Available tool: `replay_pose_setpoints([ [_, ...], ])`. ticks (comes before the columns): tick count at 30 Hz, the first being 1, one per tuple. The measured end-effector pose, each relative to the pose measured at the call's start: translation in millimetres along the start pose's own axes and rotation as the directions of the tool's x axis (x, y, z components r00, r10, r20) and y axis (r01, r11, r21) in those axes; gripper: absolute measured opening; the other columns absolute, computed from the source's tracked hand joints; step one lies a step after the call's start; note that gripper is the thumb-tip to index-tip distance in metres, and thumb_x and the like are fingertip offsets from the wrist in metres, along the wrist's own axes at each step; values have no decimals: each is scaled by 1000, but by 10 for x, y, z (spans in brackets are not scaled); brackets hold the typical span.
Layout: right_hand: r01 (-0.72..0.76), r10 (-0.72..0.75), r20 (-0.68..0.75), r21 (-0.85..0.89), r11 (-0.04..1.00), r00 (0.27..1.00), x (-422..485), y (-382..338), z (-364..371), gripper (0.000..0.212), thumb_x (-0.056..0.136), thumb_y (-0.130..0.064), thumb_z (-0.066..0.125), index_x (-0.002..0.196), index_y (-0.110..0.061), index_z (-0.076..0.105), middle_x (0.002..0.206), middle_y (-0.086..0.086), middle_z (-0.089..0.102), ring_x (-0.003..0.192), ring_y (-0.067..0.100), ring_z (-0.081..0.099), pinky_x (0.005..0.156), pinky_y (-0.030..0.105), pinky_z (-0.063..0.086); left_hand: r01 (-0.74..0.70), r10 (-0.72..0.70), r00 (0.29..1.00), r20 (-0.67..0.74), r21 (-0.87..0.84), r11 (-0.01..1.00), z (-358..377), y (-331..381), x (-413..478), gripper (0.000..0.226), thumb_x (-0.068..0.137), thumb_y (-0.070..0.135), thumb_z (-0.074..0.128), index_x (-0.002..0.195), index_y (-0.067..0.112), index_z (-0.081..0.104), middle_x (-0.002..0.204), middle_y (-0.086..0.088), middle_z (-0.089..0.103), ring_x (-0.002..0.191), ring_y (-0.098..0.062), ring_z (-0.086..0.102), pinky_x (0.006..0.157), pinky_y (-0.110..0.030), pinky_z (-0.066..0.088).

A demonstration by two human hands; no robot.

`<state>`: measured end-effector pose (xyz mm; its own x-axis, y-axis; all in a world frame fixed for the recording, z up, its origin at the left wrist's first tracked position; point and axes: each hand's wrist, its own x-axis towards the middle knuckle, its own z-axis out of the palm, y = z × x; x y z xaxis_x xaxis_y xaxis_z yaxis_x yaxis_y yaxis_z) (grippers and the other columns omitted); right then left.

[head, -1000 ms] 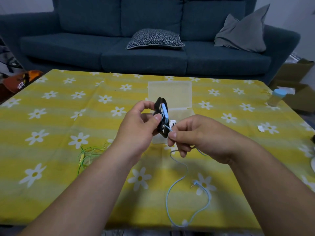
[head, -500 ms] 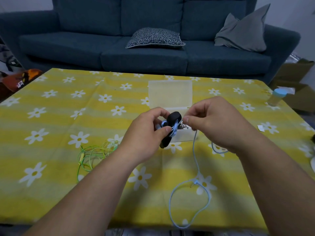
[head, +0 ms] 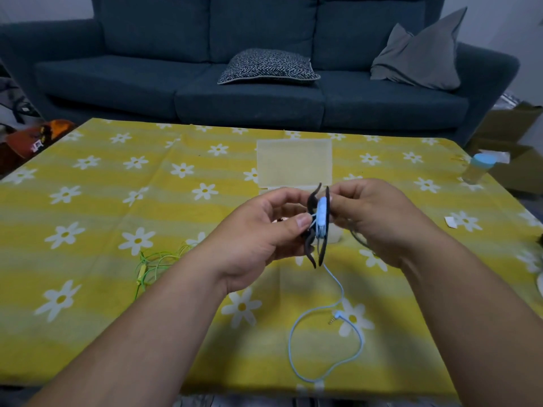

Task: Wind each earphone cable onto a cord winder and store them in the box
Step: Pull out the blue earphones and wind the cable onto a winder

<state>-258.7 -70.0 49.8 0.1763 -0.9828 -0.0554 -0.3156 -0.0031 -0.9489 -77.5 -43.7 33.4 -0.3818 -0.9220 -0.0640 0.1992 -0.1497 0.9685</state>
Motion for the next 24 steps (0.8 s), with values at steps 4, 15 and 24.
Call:
replay_pose_setpoints([
  [4,-77,74,53,77,994,996,15,51,87,19,100,-19,55,93,-10,70,75,9,65,66,11,57,82,40,39,-100,87,990,-108,-124,987,17,20,36,21,92,4,55,112,10,61,104,-13,63,82,-26,67,78,-35,57],
  [15,-70,68,158,3,998,985,-33,98,157,16,75,-12,83,87,-9,73,74,1,69,74,15,65,82,30,49,-215,112,956,-269,-388,896,-110,163,58,16,93,8,54,105,17,60,88,-8,69,71,-17,65,72,-27,59],
  [24,-202,202,5,-50,978,979,-9,166,172,15,88,10,61,94,-3,66,77,11,62,66,26,72,79,48,58,-250,110,947,-302,-475,844,-140,181,60,19,98,7,49,111,15,59,92,-9,66,76,-18,63,72,-26,58],
])
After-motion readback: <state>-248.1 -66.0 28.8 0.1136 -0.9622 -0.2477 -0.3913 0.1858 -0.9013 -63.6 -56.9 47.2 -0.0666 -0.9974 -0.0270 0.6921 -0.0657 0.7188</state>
